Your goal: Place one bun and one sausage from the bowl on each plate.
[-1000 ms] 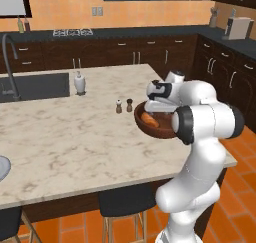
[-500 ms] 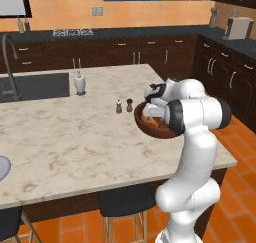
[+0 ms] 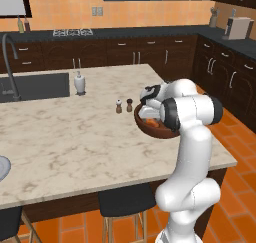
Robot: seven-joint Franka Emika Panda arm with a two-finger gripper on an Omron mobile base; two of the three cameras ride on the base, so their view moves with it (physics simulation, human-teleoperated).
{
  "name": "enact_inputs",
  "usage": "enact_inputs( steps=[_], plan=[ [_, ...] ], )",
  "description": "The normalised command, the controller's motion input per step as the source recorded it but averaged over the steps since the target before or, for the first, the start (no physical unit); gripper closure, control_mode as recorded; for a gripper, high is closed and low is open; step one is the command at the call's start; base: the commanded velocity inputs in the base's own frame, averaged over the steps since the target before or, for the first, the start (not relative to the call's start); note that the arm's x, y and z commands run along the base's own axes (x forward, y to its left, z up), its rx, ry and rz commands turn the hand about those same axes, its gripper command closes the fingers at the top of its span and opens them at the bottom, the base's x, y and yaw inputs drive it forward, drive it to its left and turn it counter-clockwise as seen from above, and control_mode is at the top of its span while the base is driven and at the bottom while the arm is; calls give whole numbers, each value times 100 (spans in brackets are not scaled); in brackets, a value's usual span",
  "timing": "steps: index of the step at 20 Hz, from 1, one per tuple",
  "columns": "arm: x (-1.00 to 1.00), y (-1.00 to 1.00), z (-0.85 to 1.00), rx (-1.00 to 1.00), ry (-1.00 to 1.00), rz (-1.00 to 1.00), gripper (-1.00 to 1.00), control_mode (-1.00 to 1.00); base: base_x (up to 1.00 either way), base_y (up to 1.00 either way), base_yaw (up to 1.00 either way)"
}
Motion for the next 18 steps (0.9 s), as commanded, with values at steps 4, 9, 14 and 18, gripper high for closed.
enact_inputs(
  steps=[4,9,14,18],
  plan=[
    [20,0,-14,0,0,4,-100,-100,0,0,0],
    [0,0,-1,0,0,0,100,-100,0,0,0],
    [-4,0,41,-4,4,0,100,-100,0,0,0],
    [-50,0,92,-16,0,-3,100,-100,0,0,0]
  ],
)
